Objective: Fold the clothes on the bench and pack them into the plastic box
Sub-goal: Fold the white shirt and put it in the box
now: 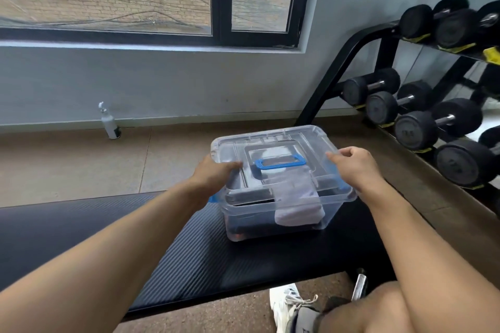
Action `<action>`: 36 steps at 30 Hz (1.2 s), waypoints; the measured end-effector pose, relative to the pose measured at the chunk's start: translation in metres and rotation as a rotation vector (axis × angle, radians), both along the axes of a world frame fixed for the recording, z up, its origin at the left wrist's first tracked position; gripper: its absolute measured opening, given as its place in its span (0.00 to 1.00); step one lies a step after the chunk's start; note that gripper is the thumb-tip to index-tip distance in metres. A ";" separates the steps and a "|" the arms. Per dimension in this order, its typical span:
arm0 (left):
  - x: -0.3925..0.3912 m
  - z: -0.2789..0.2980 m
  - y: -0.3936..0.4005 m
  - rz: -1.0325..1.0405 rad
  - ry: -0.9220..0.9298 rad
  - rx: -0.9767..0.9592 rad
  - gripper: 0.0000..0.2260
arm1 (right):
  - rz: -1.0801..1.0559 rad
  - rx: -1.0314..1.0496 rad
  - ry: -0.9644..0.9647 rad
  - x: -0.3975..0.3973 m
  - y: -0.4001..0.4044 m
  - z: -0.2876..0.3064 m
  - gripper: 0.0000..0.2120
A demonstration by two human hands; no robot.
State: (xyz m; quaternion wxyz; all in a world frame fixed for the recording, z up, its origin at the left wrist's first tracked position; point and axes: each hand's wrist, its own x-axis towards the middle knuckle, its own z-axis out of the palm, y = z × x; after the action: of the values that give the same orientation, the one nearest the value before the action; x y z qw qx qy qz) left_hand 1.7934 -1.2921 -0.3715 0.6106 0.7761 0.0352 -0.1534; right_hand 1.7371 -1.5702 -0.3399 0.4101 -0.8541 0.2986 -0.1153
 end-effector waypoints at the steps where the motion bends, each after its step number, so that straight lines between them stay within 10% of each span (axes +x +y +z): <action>1: 0.001 -0.002 -0.001 0.001 0.001 0.012 0.14 | 0.011 -0.007 0.038 -0.002 -0.001 0.000 0.13; 12: -0.012 0.011 -0.004 -0.078 -0.019 0.097 0.05 | 0.105 -0.115 0.136 -0.008 0.010 0.005 0.18; 19: 0.005 -0.030 -0.005 0.075 -0.047 0.197 0.47 | 0.078 -0.176 0.146 -0.006 0.007 0.002 0.15; 26: -0.023 0.003 -0.011 0.232 -0.118 0.101 0.48 | -0.041 0.301 0.210 -0.006 0.002 -0.003 0.29; 36: -0.018 -0.001 -0.019 0.309 -0.113 0.050 0.38 | -0.043 0.084 0.041 0.002 -0.001 -0.008 0.18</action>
State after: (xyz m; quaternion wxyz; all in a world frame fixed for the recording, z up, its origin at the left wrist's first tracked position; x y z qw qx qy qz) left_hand 1.7752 -1.3115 -0.3721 0.6085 0.7837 0.1237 -0.0131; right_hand 1.7390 -1.5711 -0.3484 0.4368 -0.8317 0.3297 -0.0939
